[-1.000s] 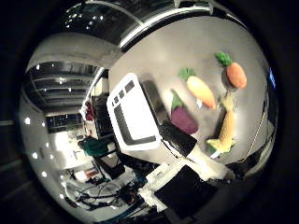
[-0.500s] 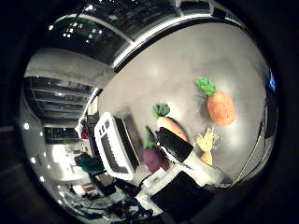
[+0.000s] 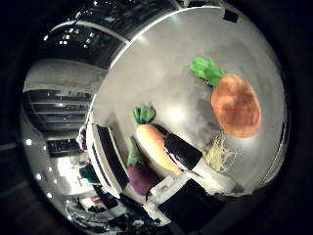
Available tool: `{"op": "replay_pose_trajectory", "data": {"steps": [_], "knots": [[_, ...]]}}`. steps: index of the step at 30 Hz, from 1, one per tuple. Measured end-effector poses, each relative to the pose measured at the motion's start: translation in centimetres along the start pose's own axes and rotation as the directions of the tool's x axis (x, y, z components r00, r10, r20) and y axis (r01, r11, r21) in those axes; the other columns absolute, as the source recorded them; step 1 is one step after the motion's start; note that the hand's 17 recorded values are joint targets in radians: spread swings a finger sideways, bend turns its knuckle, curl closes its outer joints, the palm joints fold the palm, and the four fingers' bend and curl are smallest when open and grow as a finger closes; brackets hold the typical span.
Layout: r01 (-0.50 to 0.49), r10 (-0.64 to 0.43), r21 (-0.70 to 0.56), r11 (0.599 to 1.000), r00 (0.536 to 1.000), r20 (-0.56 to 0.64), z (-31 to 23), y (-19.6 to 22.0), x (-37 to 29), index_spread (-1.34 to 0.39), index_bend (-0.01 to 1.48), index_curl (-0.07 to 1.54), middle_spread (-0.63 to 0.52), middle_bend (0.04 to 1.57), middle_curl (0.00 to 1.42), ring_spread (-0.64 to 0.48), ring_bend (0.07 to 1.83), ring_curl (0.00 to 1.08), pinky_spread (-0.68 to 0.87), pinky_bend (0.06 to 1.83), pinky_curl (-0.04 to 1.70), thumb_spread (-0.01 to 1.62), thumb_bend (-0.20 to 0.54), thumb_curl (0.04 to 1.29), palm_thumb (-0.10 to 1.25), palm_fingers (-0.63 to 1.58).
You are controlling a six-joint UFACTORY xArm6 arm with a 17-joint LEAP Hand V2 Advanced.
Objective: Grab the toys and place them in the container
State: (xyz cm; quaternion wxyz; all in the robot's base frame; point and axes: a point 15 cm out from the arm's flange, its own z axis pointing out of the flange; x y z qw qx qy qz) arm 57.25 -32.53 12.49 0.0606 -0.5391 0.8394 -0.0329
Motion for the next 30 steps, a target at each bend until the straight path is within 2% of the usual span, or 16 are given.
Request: {"op": "replay_pose_trajectory", "data": {"steps": [8, 12, 17, 20, 21, 23, 25, 29, 30], "knots": [[-0.008, 0.008, -0.042, 0.999, 1.0, 0.003, 2.7, 1.0, 0.5, -0.2, 0.15, 0.25, 0.08, 0.33, 0.34, 0.17, 0.55, 0.24, 0.4, 0.53, 0.3, 1.07, -0.025, 0.31, 0.57, 0.22], [-0.009, 0.009, -0.063, 0.998, 1.0, 0.005, 3.2, 1.6, 0.6, -0.19, 0.17, 0.26, 0.05, 0.34, 0.34, 0.1, 0.65, 0.25, 0.37, 0.56, 0.29, 1.07, -0.024, 0.31, 0.57, 0.38], [0.016, -0.015, -0.092, 0.996, 1.0, 0.008, 3.7, 2.3, 0.4, -0.24, 0.18, 0.27, -0.03, 0.42, 0.36, -0.09, 0.88, 0.29, 0.14, 0.62, 0.27, 1.05, -0.023, 0.31, 0.56, 0.71], [0.034, -0.033, -0.102, 0.994, 0.999, 0.01, 4.0, 2.5, 0.0, -0.32, 0.2, 0.28, -0.11, 0.52, 0.4, -0.19, 0.99, 0.34, -0.14, 0.8, 0.3, 1.03, -0.015, 0.32, 0.62, 1.09], [0.037, -0.036, -0.114, 0.993, 0.999, 0.012, 4.1, 2.8, -0.1, -0.35, 0.21, 0.3, -0.14, 0.55, 0.41, -0.21, 1.01, 0.35, -0.23, 0.83, 0.31, 1.02, -0.016, 0.32, 0.64, 1.12], [0.046, -0.045, -0.139, 0.989, 0.999, 0.008, 4.0, 3.4, -0.2, -0.38, 0.28, 0.34, -0.17, 0.65, 0.45, -0.22, 1.03, 0.37, -0.37, 0.88, 0.33, 1.02, -0.018, 0.33, 0.66, 1.31], [0.056, -0.057, -0.163, 0.985, 0.998, 0.001, 3.9, 4.0, -0.1, -0.4, 0.39, 0.4, -0.18, 0.74, 0.48, -0.22, 1.05, 0.39, -0.43, 0.93, 0.35, 1.01, -0.019, 0.33, 0.67, 1.37], [0.057, -0.057, -0.184, 0.981, 0.998, 0.005, 3.7, 4.6, 0.0, -0.34, 0.75, 0.54, -0.16, 0.92, 0.54, -0.2, 1.13, 0.44, -0.39, 1.06, 0.43, 1.02, -0.016, 0.34, 0.72, 1.44], [0.059, -0.059, -0.193, 0.979, 0.998, 0.008, 3.4, 4.8, 0.0, -0.32, 0.8, 0.57, -0.15, 0.96, 0.55, -0.19, 1.16, 0.45, -0.37, 1.09, 0.45, 1.02, -0.017, 0.34, 0.73, 1.42]]}}
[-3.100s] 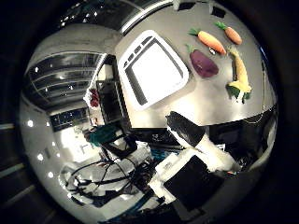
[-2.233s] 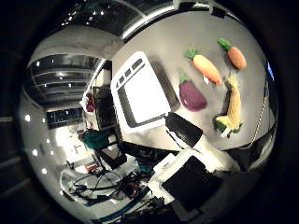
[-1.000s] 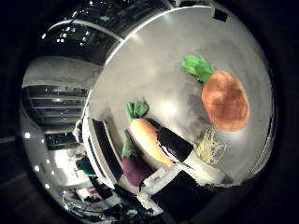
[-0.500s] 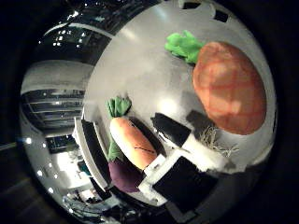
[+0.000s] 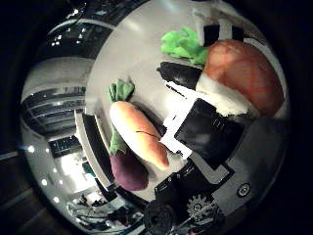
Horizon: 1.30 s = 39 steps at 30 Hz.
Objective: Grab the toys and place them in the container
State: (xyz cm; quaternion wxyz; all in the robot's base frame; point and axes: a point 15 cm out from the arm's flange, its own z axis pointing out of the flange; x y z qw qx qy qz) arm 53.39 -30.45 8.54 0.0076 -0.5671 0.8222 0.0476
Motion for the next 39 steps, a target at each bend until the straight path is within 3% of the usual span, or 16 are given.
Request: {"op": "replay_pose_trajectory", "data": {"steps": [4, 8, 14, 21, 28, 33, 36, 39], "knots": [[0.005, -0.005, -0.008, 1.0, 1.0, 0.004, -2.9, 0.9, 0.1, -0.25, 0.99, 0.63, -0.12, 1.12, 0.59, -0.17, 1.29, 0.5, -0.28, 1.22, 0.54, 1.02, -0.014, 0.36, 0.8, 1.35], [0.009, -0.009, 0.061, 0.998, 1.0, -0.01, -8.7, 1.0, 0.5, -0.22, 1.08, 0.65, -0.1, 1.2, 0.6, -0.16, 1.36, 0.53, -0.23, 1.28, 0.62, 1.03, -0.016, 0.38, 0.84, 1.28], [0.068, -0.067, 0.115, 0.991, 0.998, -0.016, -18.3, 3.7, -2.4, -0.2, 1.14, 0.64, -0.09, 1.26, 0.59, -0.16, 1.4, 0.54, -0.2, 1.28, 0.7, 1.03, -0.017, 0.4, 0.87, 1.24], [0.205, -0.207, 0.149, 0.967, 0.978, -0.003, -26.6, 10.8, -11.8, -0.2, 1.17, 0.62, -0.09, 1.28, 0.58, -0.16, 1.42, 0.54, -0.19, 1.23, 0.79, 1.05, -0.02, 0.41, 0.88, 1.23], [0.382, -0.394, 0.139, 0.914, 0.916, 0.071, -26.5, 19.6, -26.2, -0.2, 1.18, 0.6, -0.1, 1.29, 0.57, -0.16, 1.42, 0.54, -0.19, 1.19, 0.87, 1.05, -0.019, 0.41, 0.88, 1.23], [0.52, -0.534, 0.138, 0.843, 0.839, 0.106, -24.9, 25.2, -36.9, -0.2, 1.18, 0.6, -0.1, 1.29, 0.57, -0.16, 1.42, 0.54, -0.19, 1.17, 0.91, 1.05, -0.02, 0.42, 0.88, 1.23], [0.572, -0.598, 0.194, 0.797, 0.791, 0.125, -24.4, 26.9, -42.4, -0.2, 1.19, 0.6, -0.1, 1.3, 0.56, -0.16, 1.42, 0.54, -0.2, 1.15, 0.94, 1.05, -0.017, 0.42, 0.89, 1.23], [0.584, -0.622, 0.226, 0.779, 0.766, 0.164, -22.7, 27.4, -46.9, -0.2, 1.19, 0.59, -0.09, 1.3, 0.56, -0.16, 1.42, 0.54, -0.2, 1.14, 0.96, 1.05, -0.018, 0.43, 0.9, 1.23]]}}
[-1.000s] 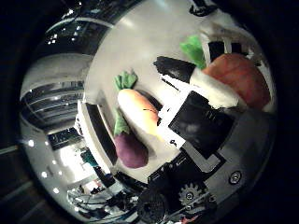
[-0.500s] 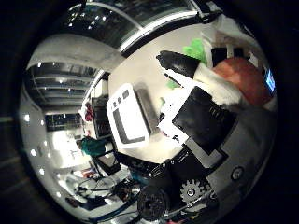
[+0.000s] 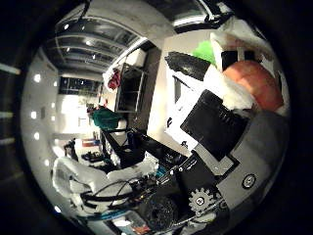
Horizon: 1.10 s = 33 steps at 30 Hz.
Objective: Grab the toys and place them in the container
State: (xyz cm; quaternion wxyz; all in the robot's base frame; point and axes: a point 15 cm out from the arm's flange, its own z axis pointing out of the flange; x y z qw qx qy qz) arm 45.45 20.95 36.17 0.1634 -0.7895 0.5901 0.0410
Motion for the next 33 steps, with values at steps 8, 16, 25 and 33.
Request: {"op": "replay_pose_trajectory", "data": {"steps": [8, 16, 25, 33], "knots": [[0.027, -0.03, 0.058, 0.998, 0.998, 0.054, 6.3, -3.6, -3.9, -0.24, 0.96, 0.54, -0.11, 1.2, 0.52, -0.18, 1.37, 0.51, -0.3, 1.04, 0.9, 1.03, -0.035, 0.42, 0.85, 1.06], [0.092, -0.09, -0.039, 0.995, 0.995, 0.035, 10.3, -2.3, -1.9, -0.47, 0.67, 0.45, -0.16, 0.82, 0.4, -0.23, 1.08, 0.38, -0.12, 0.71, 0.75, 1.05, -0.024, 0.39, 0.81, 0.24], [0.088, -0.085, -0.098, 0.991, 0.996, 0.032, 9.7, -1.2, 2.6, -0.49, 0.53, 0.4, -0.11, 0.58, 0.33, -0.07, 0.79, 0.27, 0.28, 0.6, 0.62, 1.05, -0.024, 0.37, 0.79, 0.1], [-0.001, -0.015, -0.197, 0.98, 0.996, -0.083, 5.3, 3.0, 12.4, -0.42, 0.32, 0.35, -0.07, 0.47, 0.31, 0.03, 0.62, 0.21, 0.4, 0.5, 0.5, 1.06, -0.032, 0.35, 0.74, 0.1]]}}
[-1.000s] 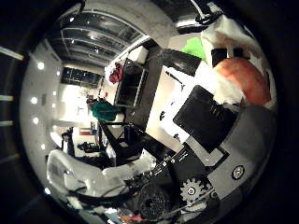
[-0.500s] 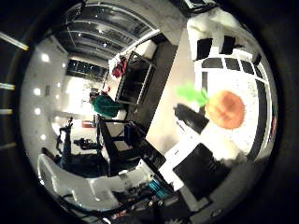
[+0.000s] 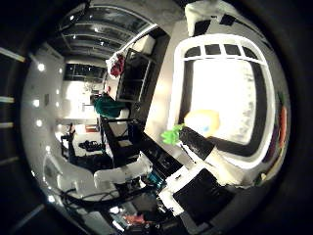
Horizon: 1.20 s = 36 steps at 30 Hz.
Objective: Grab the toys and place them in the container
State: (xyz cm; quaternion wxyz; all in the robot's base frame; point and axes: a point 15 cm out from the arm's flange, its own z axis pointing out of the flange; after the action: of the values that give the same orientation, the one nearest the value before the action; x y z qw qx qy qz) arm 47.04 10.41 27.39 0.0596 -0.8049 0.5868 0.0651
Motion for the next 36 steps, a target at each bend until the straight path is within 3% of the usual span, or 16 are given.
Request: {"op": "replay_pose_trajectory", "data": {"steps": [5, 10, 13, 18, 21, 23, 27, 36], "knots": [[-0.202, 0.202, 0.004, 0.979, 0.977, -0.07, -1.9, 3.1, 7.9, -0.29, 0.2, 0.34, 0.02, 0.4, 0.31, 0.1, 0.54, 0.2, 0.41, 0.45, 0.43, 1.08, -0.026, 0.34, 0.68, 0.16], [-0.445, 0.443, 0.001, 0.896, 0.892, -0.085, -1.8, 8.9, 17.5, -0.2, 0.16, 0.33, 0.08, 0.33, 0.3, 0.13, 0.52, 0.2, 0.42, 0.46, 0.41, 1.09, -0.024, 0.33, 0.65, 0.16], [-0.571, 0.574, 0.053, 0.819, 0.816, -0.075, -2.5, 11.9, 23.5, -0.17, 0.15, 0.31, 0.13, 0.31, 0.3, 0.16, 0.51, 0.2, 0.41, 0.45, 0.39, 1.09, -0.022, 0.33, 0.65, 0.13], [-0.764, 0.766, 0.092, 0.639, 0.643, 0.023, -1.6, 17.7, 31.8, -0.13, 0.15, 0.29, 0.18, 0.28, 0.31, 0.18, 0.48, 0.2, 0.41, 0.46, 0.37, 1.09, -0.018, 0.34, 0.67, 0.09], [-0.83, 0.828, 0.066, 0.553, 0.557, 0.061, 0.2, 21.1, 34.9, -0.12, 0.15, 0.28, 0.2, 0.27, 0.31, 0.19, 0.46, 0.2, 0.41, 0.47, 0.36, 1.08, -0.02, 0.34, 0.68, 0.08], [-0.853, 0.85, 0.045, 0.52, 0.522, 0.072, 1.6, 22.8, 36.2, -0.12, 0.15, 0.28, 0.2, 0.26, 0.31, 0.2, 0.45, 0.2, 0.41, 0.48, 0.36, 1.08, -0.019, 0.34, 0.69, 0.09], [-0.864, 0.86, 0.046, 0.502, 0.504, 0.074, 2.7, 23.9, 37.6, -0.1, 0.15, 0.27, 0.21, 0.27, 0.32, 0.19, 0.46, 0.22, 0.41, 0.48, 0.34, 1.08, -0.023, 0.34, 0.69, 0.1], [-0.855, 0.854, -0.02, 0.518, 0.515, 0.074, 7.4, 25.5, 35.5, -0.05, 0.16, 0.27, 0.2, 0.28, 0.33, 0.18, 0.46, 0.23, 0.4, 0.47, 0.32, 1.04, -0.029, 0.31, 0.53, 0.14]]}}
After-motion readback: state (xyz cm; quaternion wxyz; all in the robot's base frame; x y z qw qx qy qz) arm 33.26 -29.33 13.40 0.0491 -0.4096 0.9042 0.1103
